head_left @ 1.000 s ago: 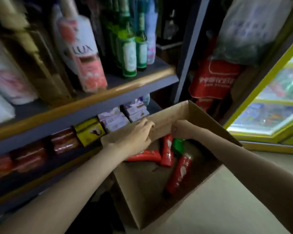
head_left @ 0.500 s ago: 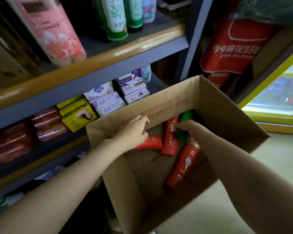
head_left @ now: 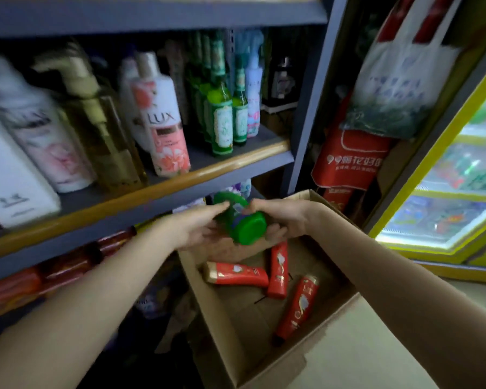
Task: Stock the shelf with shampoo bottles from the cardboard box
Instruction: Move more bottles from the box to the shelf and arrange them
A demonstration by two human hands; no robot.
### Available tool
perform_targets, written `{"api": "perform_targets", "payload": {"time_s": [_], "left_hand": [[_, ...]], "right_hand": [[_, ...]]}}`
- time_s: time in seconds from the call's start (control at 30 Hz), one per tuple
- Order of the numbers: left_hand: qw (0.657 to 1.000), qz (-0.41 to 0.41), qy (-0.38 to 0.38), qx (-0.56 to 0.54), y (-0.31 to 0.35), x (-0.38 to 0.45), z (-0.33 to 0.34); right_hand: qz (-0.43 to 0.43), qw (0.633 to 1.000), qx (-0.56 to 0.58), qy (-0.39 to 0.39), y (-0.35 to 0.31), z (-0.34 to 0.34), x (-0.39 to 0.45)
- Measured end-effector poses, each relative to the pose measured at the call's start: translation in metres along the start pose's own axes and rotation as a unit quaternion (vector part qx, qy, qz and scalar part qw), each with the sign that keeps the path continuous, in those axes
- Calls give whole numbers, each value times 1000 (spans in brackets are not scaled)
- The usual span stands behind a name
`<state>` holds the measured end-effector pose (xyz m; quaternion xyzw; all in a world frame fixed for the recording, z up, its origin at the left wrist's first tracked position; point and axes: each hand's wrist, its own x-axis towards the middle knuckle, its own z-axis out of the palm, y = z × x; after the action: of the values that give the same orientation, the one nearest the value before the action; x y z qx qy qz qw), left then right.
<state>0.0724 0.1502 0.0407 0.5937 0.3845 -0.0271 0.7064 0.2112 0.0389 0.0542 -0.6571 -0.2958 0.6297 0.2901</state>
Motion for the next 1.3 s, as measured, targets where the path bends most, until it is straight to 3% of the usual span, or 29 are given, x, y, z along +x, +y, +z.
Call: {"api": "perform_targets", "payload": {"time_s": [0.1, 0.3, 0.47, 0.57, 0.73, 0.83, 0.93, 1.0, 1.1, 1.2, 1.3], "left_hand": [[998, 41, -43, 12, 12, -57, -46], [987, 148, -62, 22, 43, -160, -95], [959, 276, -30, -63, 71, -218, -111], [933, 347, -1, -98, 94, -247, -116], [867, 468, 166, -40, 131, -276, -123], [828, 490, 262, 73, 141, -279, -134], [736, 490, 361, 298, 140, -273, -142], [692, 502, 397, 334, 141, -272, -142], [648, 499, 464, 341, 148, -279, -147], [650, 477, 458, 375, 152, -281, -155], [666, 482, 440, 361, 160, -276, -167]], "right_hand": [[-57, 993, -100, -40, -30, 24, -19], [-170, 959, -174, -144, -107, 79, -49], [-278, 937, -109, -179, -164, 109, -82], [-340, 929, -65, -132, -198, 127, -95], [-428, 898, -98, -16, -246, 169, -116], [-533, 823, -137, 139, -267, 191, -112], [-592, 742, -179, 259, -283, 203, -102], [-599, 741, -161, 256, -292, 207, -101], [-590, 778, -141, 165, -298, 202, -105], [-592, 789, -132, 97, -300, 189, -102], [-615, 759, -152, 150, -309, 189, -95]]}}
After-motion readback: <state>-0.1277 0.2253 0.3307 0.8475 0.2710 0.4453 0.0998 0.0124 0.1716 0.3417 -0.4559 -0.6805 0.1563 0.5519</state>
